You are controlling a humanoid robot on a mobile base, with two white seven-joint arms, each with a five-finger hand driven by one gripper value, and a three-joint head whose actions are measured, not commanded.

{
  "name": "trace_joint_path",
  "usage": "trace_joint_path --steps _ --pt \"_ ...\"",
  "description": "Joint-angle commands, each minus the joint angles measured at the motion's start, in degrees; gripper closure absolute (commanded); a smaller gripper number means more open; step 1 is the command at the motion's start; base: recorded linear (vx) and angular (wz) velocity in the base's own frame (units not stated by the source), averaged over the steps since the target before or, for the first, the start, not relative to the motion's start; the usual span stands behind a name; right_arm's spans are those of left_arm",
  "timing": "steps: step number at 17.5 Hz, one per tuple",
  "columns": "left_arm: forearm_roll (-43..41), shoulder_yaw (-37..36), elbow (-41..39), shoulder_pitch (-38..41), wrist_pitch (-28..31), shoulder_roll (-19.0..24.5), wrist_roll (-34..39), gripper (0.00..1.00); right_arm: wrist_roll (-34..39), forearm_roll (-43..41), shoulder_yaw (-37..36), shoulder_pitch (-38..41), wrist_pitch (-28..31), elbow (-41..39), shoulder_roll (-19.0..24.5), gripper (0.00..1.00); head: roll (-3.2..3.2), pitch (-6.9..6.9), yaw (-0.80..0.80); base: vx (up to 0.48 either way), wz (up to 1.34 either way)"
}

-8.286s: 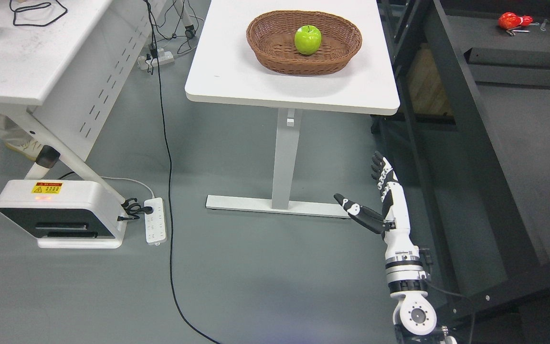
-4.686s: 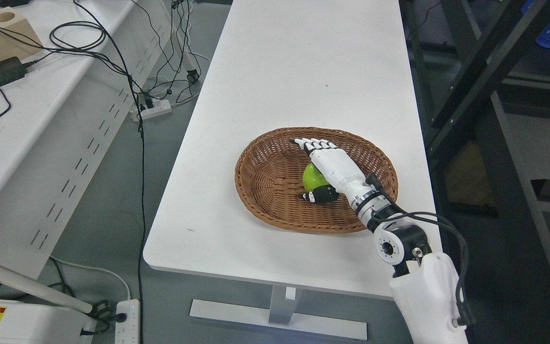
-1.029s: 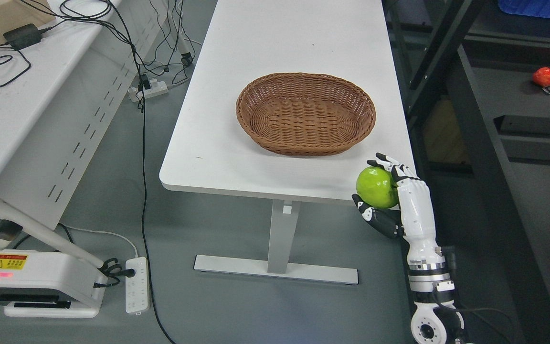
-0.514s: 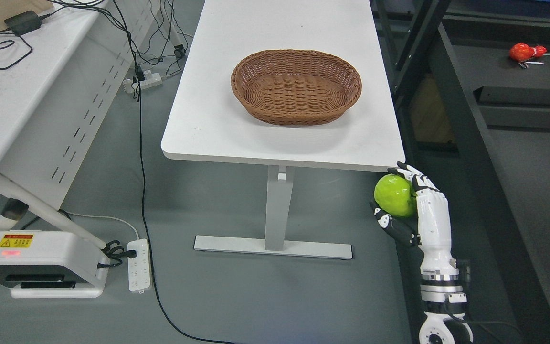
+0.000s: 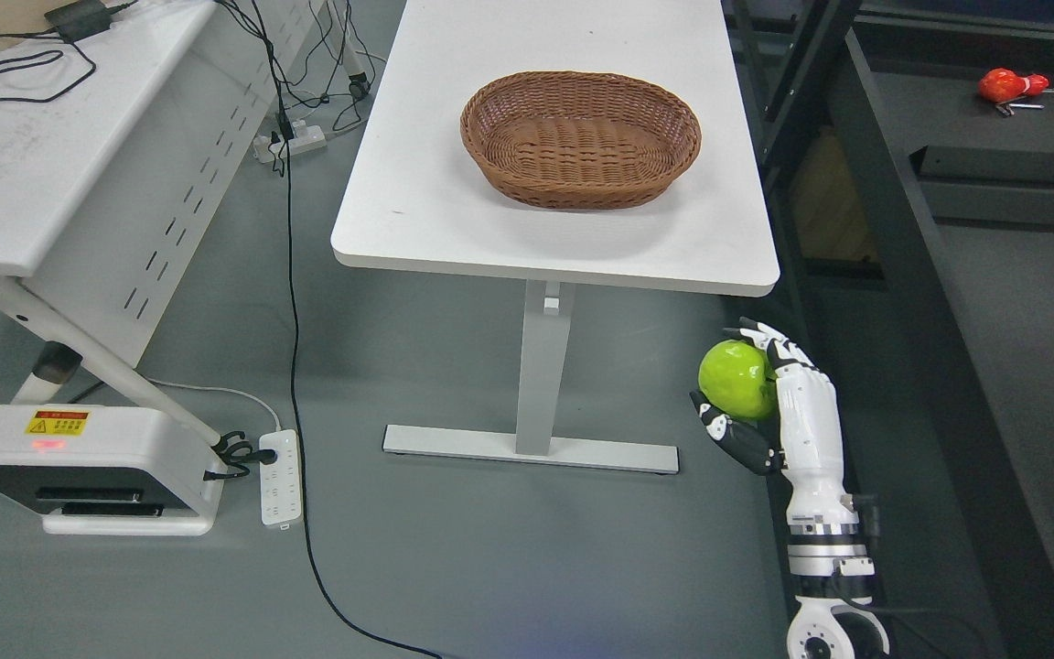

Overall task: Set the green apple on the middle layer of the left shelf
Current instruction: 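Hold the apple in the right hand while turning toward the black shelf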

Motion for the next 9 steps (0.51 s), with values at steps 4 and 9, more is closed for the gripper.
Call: trace_joint_path --steps 4,9 --pt "0.0 -0.11 -0.01 0.0 -0.02 1.0 0.01 0.0 0.24 -0.03 4.9 -0.59 2.1 0.21 -0.84 1.0 0.0 0.0 0.0 -0.111 -0.01" --pt "0.0 0.06 -0.01 0.0 -0.02 1.0 0.01 0.0 0.15 -0.03 5.61 0.98 1.75 0.12 -0.84 1.0 0.0 0.0 0.0 -0.168 -0.09"
